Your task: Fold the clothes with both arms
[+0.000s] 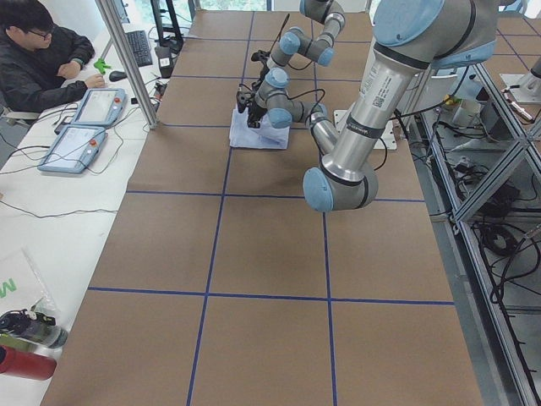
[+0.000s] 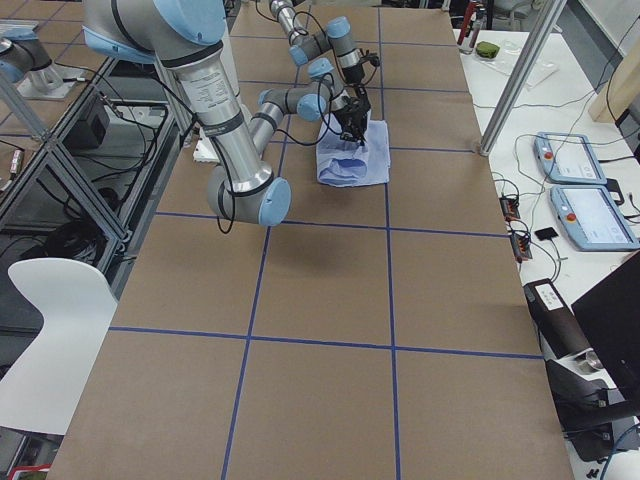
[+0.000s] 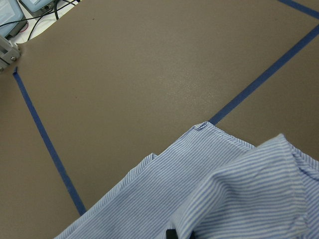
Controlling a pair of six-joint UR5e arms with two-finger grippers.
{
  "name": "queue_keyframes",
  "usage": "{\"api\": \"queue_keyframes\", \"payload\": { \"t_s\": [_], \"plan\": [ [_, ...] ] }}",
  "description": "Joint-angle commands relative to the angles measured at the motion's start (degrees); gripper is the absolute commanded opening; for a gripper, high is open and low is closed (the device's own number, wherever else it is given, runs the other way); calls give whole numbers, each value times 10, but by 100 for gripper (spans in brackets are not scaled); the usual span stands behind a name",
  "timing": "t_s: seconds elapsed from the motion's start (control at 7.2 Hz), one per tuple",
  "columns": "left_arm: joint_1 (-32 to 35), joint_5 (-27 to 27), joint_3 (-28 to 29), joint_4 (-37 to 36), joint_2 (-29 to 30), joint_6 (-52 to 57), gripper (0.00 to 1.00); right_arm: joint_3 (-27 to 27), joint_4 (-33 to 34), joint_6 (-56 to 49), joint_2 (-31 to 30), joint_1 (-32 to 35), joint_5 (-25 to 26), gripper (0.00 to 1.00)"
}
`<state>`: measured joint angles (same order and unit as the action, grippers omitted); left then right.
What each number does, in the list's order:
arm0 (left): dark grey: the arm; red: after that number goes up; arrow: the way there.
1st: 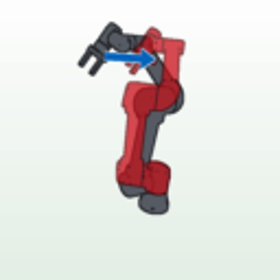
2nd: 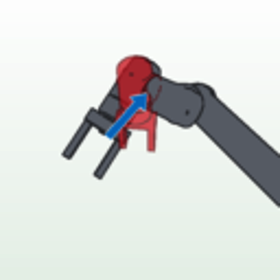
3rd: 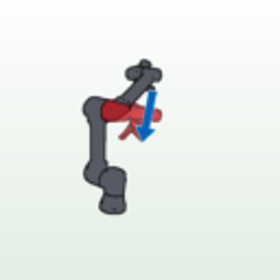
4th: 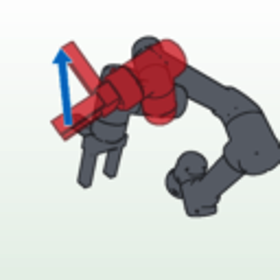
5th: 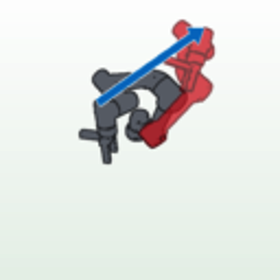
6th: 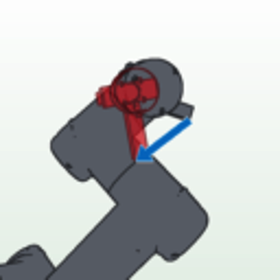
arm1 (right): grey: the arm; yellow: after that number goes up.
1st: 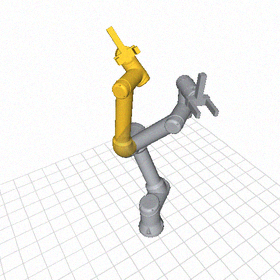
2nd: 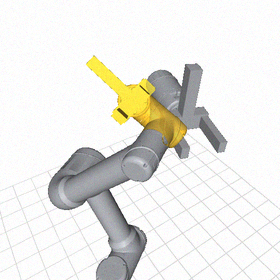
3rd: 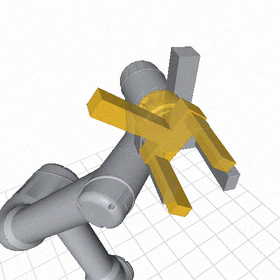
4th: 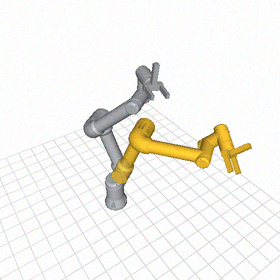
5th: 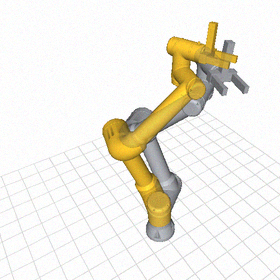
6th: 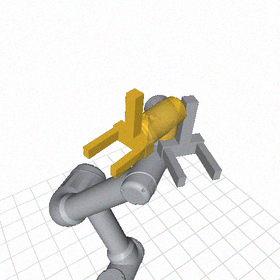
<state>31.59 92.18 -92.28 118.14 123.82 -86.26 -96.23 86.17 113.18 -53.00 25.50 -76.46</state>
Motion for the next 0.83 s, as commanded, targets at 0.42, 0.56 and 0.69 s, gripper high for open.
{"api": "queue_keyframes", "payload": {
  "t_s": [0.42,0.56,0.69],
  "plan": [
    [7,-19,102,68,27,40,72,94,-35,-91,45,34,-39,52],
    [16,-16,99,69,28,105,100,93,-32,-132,56,52,-78,100],
    [32,-1,88,64,27,117,100,81,-27,-159,57,77,-124,100]
  ]
}}
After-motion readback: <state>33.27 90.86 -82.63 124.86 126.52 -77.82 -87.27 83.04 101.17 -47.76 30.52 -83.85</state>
